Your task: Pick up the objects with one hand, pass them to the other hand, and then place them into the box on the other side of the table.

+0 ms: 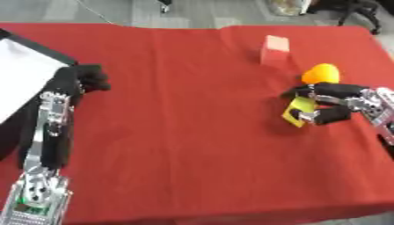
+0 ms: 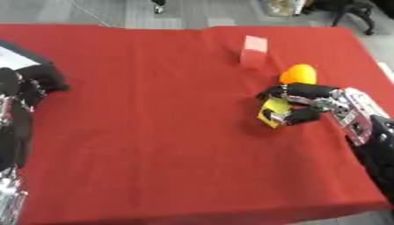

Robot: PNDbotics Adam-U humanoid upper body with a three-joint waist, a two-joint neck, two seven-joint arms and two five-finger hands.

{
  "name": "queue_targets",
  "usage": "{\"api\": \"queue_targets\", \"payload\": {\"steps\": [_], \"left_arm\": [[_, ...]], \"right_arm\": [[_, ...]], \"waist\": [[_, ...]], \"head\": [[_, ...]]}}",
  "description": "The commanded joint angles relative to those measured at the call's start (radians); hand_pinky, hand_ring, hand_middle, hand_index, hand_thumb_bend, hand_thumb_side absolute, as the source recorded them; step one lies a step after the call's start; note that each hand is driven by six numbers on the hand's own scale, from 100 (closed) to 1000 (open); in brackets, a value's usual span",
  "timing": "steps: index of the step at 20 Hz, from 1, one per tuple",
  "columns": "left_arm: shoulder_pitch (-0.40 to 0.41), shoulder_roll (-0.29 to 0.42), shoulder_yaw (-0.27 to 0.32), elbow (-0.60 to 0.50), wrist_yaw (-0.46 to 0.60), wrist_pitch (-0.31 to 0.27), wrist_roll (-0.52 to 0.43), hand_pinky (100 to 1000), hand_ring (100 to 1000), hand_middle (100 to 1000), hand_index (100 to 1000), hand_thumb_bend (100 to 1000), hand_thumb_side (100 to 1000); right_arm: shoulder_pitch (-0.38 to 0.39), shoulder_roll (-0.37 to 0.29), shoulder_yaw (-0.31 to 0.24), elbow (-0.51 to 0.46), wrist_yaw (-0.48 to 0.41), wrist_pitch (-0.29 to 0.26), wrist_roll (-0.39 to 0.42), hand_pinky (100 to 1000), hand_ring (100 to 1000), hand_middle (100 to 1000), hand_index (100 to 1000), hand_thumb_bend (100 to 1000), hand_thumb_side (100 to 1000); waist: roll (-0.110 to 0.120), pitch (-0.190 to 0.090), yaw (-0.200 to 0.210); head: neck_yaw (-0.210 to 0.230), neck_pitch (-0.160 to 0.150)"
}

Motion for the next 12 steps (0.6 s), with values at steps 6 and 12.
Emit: {"api": "queue_targets", "payload": {"steps": [6, 12], "left_arm": [[-0.01, 0.013, -0.003, -0.012, 0.003, -0.001, -0.001, 757, 604, 593, 735, 324, 1000], [-0.01, 0.013, -0.003, -0.011, 0.003, -0.001, -0.001, 757, 604, 593, 734, 324, 1000]], "right_arm": [[-0.009, -0.043, -0.008, -0.019, 0.036, -0.014, -0.012, 727, 693, 783, 914, 100, 633], [-0.011, -0.044, -0.014, -0.034, 0.047, -0.011, -0.065, 523, 477, 589, 746, 100, 314]], "waist": [[-0.001, -0.014, 0.001], [-0.001, -0.014, 0.0]], "head": [[0.001, -0.002], [0.001, -0.002]]}}
